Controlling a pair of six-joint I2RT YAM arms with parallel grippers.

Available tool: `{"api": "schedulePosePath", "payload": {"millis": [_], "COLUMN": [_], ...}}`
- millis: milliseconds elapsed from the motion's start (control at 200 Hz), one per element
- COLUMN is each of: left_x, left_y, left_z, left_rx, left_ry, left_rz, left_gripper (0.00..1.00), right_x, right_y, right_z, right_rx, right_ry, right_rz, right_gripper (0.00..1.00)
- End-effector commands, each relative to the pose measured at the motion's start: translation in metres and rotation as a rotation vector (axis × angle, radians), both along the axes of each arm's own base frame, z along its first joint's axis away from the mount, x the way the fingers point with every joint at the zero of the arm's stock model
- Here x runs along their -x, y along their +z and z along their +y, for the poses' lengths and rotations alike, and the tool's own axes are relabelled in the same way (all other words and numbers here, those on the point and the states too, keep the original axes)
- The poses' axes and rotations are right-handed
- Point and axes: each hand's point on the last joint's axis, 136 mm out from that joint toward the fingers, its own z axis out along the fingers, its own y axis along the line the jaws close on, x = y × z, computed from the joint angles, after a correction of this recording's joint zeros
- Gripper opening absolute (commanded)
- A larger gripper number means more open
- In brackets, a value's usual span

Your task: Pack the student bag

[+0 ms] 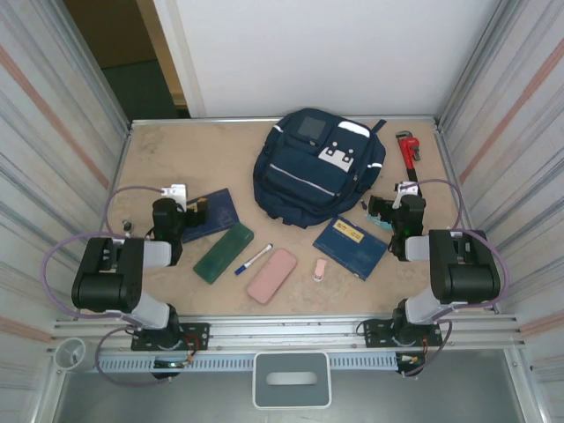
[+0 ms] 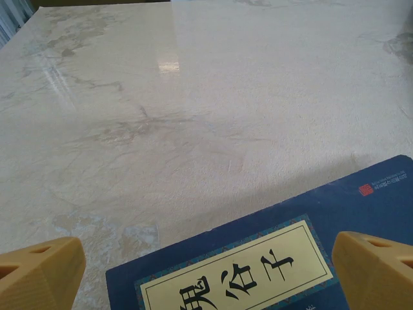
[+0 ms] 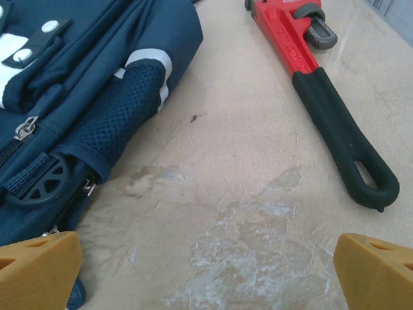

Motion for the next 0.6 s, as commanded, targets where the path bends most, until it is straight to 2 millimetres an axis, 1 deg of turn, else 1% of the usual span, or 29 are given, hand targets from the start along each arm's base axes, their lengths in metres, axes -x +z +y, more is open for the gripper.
{"api": "schedulePosePath", "payload": {"millis": [0, 591], "left_x": [-0.0091, -0.0092], "left_y": [0.0142, 0.0142], "left_z": [-0.0001, -0.0005], "left_rx": [-0.018, -0.017], "left_ry": [-0.01, -0.012], "left_rz": [-0.045, -0.045], "left_gripper": [0.99, 0.99], "right_x": [-0.0079, -0.0079], "right_y": [0.0114, 0.011], "right_z": [-0.0006, -0.0014], "right_rx": [-0.001, -0.005], "right_ry": [0.005, 0.005], "right_rz": [-0.037, -0.036], "right_gripper": [0.99, 0.99]}}
